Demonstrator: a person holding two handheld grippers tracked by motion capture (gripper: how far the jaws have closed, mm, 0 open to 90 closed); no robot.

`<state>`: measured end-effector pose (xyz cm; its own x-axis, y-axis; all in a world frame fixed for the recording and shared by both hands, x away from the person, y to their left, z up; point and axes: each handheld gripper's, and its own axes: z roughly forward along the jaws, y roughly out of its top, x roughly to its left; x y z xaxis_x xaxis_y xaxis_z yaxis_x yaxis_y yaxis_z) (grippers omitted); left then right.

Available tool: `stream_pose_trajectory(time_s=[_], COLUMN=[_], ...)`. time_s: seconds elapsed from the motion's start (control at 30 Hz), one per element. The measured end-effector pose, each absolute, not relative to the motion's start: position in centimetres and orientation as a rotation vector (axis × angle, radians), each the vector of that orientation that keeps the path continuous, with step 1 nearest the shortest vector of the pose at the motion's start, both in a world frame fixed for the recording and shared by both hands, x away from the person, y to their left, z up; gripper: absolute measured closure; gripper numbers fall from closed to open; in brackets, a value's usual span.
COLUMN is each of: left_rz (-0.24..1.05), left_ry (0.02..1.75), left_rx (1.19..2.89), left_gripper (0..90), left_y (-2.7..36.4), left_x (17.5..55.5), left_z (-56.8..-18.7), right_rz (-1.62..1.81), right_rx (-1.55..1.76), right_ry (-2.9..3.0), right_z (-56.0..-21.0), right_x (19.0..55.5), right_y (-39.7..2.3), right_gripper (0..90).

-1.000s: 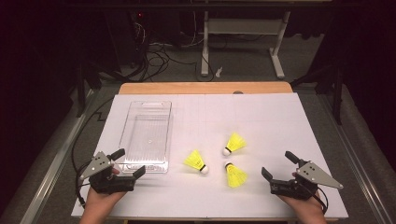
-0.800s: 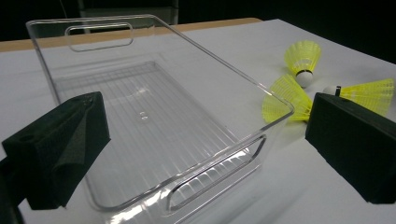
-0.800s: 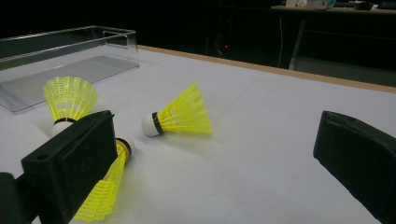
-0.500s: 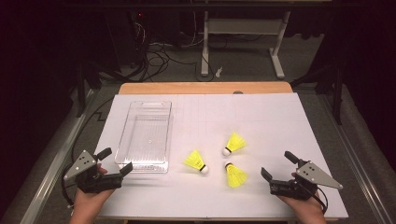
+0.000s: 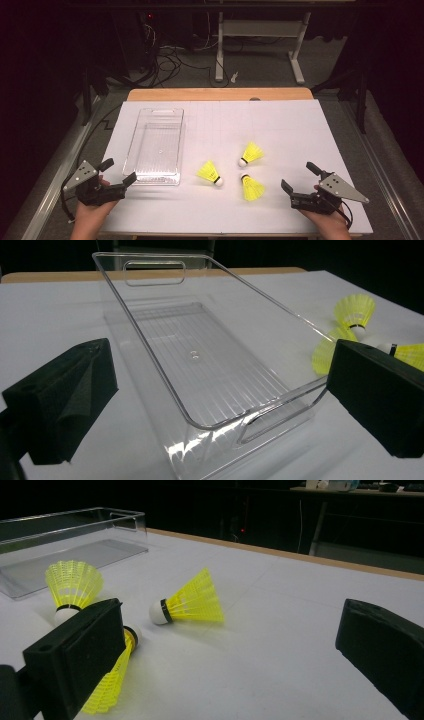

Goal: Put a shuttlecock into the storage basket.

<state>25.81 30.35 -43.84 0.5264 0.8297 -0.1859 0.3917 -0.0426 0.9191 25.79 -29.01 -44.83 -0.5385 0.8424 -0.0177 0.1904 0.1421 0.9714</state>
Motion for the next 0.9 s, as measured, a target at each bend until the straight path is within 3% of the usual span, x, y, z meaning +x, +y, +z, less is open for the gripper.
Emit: stream_pose_trajectory(time_s=[0.23,0.9], left_rz=[0.483,0.455], left_ry=[1.076,1.207], left_rx=[1.643,1.826], left_gripper=[1.1,1.0], left_y=[30.6,30.6], left_x=[25.7,25.2], left_z=[-44.3,-45.6], right_rz=[1.429,1.41], right_rx=[1.002,0.987], right_ry=[1.823,1.85], right_z=[-44.8,-45.0], right_x=[25.7,25.8], right_y=[-29.2,-28.7], right_gripper=[0.1,0.1])
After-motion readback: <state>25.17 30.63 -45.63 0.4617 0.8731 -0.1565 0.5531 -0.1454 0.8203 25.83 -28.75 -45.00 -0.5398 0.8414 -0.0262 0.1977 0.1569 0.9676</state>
